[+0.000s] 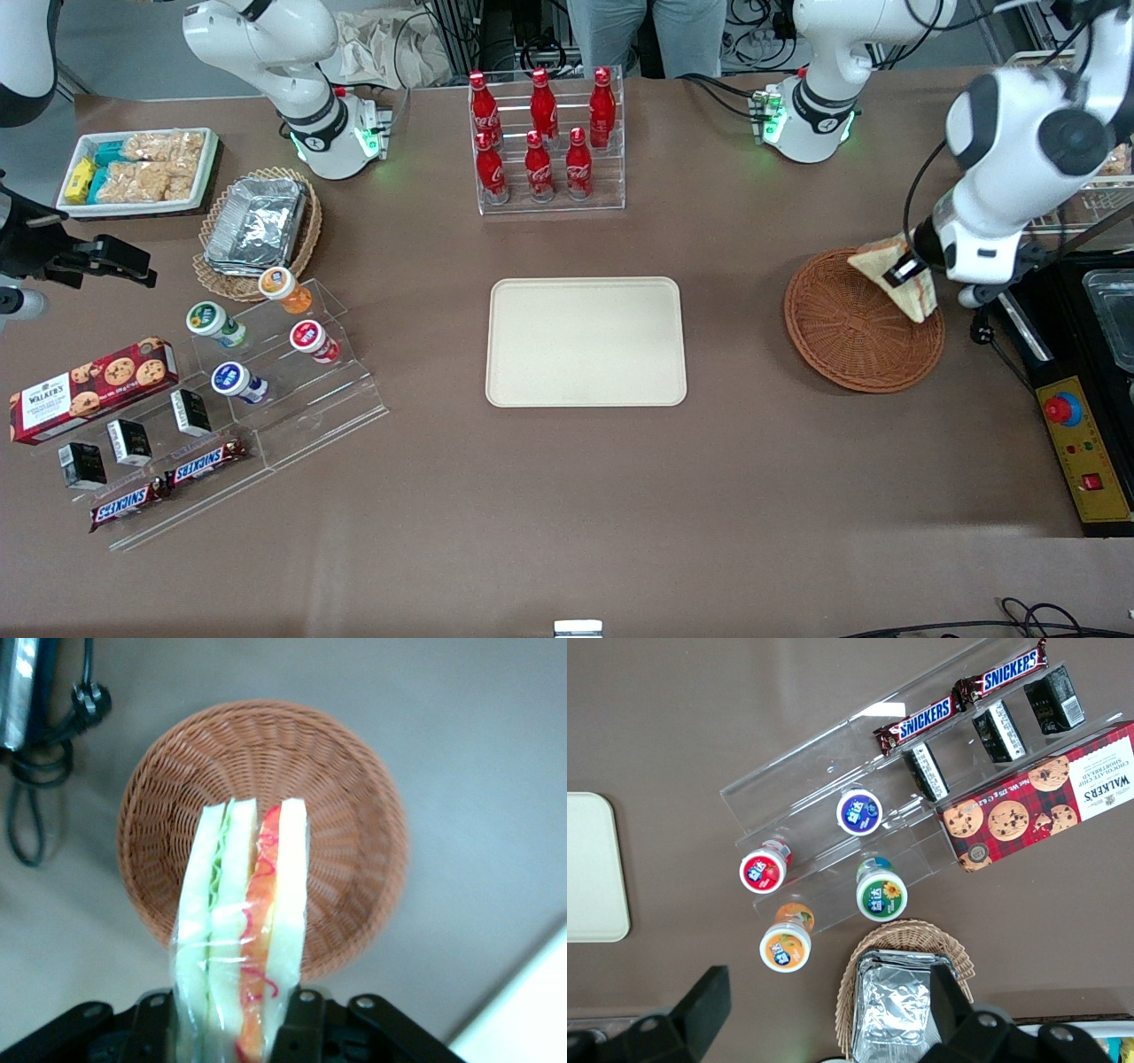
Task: Place sandwich from basket to tray
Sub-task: 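Lift the sandwich and carry it over the white tray, then lower the sandwich onto the tray and open the left gripper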
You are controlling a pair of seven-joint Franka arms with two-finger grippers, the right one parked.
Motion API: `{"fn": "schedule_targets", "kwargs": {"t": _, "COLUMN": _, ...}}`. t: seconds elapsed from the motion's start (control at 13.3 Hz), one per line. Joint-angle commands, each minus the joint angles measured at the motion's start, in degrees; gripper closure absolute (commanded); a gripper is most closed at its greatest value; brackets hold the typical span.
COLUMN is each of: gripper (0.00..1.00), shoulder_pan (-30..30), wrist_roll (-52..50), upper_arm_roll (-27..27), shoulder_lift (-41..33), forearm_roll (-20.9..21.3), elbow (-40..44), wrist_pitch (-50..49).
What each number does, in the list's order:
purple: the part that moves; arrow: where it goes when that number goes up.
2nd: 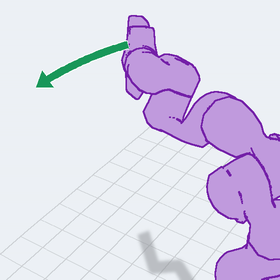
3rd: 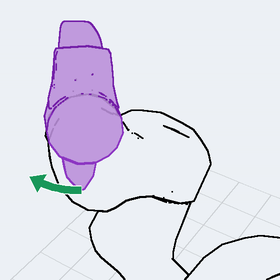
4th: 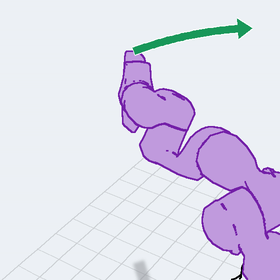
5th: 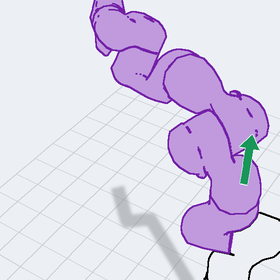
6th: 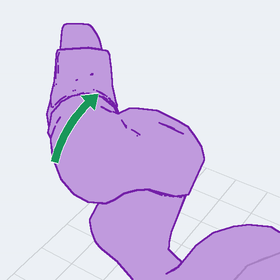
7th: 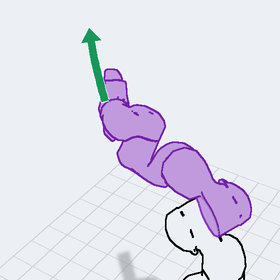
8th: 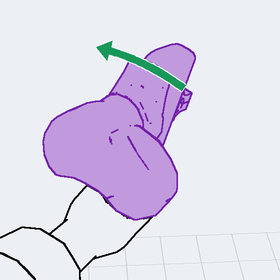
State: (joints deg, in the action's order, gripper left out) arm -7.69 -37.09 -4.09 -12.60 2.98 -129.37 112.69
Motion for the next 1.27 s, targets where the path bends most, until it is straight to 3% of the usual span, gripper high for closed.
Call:
{"fn": "schedule_targets", "kwargs": {"t": 0.0, "gripper": 1.0, "shoulder_pan": -3.5, "wrist_roll": 3.7, "upper_arm_roll": 4.8, "shoulder_lift": 5.0, "forearm_roll": -0.8, "elbow": 13.8, "wrist_pitch": -10.6}}
{"fn": "schedule_targets", "kwargs": {"t": 0.3, "gripper": 1.0, "shoulder_pan": -14.8, "wrist_roll": 10.7, "upper_arm_roll": 6.7, "shoulder_lift": 8.9, "forearm_roll": -2.6, "elbow": 14.9, "wrist_pitch": -8.3}}
{"fn": "schedule_targets", "kwargs": {"t": 0.45, "gripper": 0.98, "shoulder_pan": -18.6, "wrist_roll": 10.9, "upper_arm_roll": 6.7, "shoulder_lift": 15.2, "forearm_roll": -5.8, "elbow": 16.8, "wrist_pitch": -4.0}}
{"fn": "schedule_targets", "kwargs": {"t": 0.67, "gripper": 0.96, "shoulder_pan": -23.3, "wrist_roll": 11.2, "upper_arm_roll": 6.7, "shoulder_lift": 22.8, "forearm_roll": -5.4, "elbow": 16.4, "wrist_pitch": 6.2}}
{"fn": "schedule_targets", "kwargs": {"t": 1.2, "gripper": 1.0, "shoulder_pan": -25.3, "wrist_roll": 10.9, "upper_arm_roll": 6.9, "shoulder_lift": 37.8, "forearm_roll": -5.7, "elbow": 16.3, "wrist_pitch": 25.2}}
